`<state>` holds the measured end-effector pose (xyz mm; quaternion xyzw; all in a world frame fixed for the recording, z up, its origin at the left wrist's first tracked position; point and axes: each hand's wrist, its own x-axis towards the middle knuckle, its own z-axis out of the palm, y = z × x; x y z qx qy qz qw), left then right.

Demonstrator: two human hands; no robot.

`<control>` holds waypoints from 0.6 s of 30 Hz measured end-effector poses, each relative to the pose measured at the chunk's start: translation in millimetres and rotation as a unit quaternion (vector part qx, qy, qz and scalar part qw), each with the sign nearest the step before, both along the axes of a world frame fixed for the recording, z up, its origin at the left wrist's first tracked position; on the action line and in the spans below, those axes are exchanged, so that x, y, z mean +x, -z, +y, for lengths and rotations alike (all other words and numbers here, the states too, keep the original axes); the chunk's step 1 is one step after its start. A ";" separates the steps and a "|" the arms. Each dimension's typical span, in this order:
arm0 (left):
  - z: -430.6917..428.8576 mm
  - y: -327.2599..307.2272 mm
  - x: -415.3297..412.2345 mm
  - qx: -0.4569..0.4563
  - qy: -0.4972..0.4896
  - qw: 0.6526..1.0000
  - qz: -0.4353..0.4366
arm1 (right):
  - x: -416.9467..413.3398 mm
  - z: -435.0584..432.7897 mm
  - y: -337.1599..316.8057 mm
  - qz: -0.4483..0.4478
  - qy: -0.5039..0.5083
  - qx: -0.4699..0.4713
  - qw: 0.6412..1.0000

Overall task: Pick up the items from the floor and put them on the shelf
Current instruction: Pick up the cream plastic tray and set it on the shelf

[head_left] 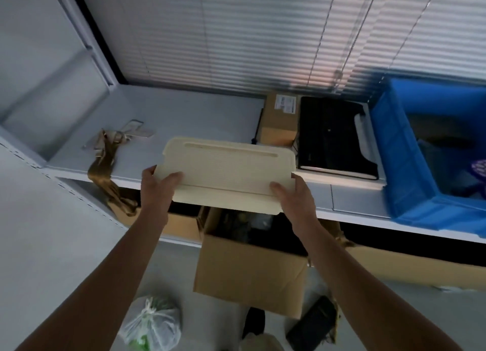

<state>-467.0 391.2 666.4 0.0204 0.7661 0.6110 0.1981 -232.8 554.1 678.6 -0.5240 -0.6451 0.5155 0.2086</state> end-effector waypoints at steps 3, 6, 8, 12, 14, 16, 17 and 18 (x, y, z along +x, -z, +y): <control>18.7 -4.5 -45.8 -0.009 -0.023 1.000 0.008 | -54.8 28.1 -12.7 -0.004 -0.029 0.000 1.000; 44.0 -11.2 -99.0 0.002 -0.037 0.999 -0.015 | -112.6 57.1 -22.4 -0.011 -0.044 0.007 0.999; 63.2 -13.8 -132.8 0.001 -0.028 0.999 -0.021 | -147.0 76.2 -29.8 -0.027 -0.047 0.016 0.998; 97.7 -13.1 -193.1 -0.007 0.010 1.000 0.005 | -202.7 110.1 -29.4 -0.045 -0.041 0.031 0.998; 114.7 -10.1 -216.4 -0.012 0.040 0.999 0.013 | -222.9 122.5 -23.3 -0.050 -0.024 0.035 0.998; 132.3 -10.2 -233.2 -0.004 0.060 0.998 0.009 | -240.9 133.7 -15.7 -0.058 -0.011 0.031 0.998; 140.9 -8.7 -241.9 -0.003 0.070 0.997 0.011 | -248.7 138.8 -11.5 -0.063 -0.004 0.027 0.998; 147.9 -7.4 -249.2 -0.005 0.083 0.996 0.017 | -255.2 143.5 -7.1 -0.071 0.001 0.020 0.997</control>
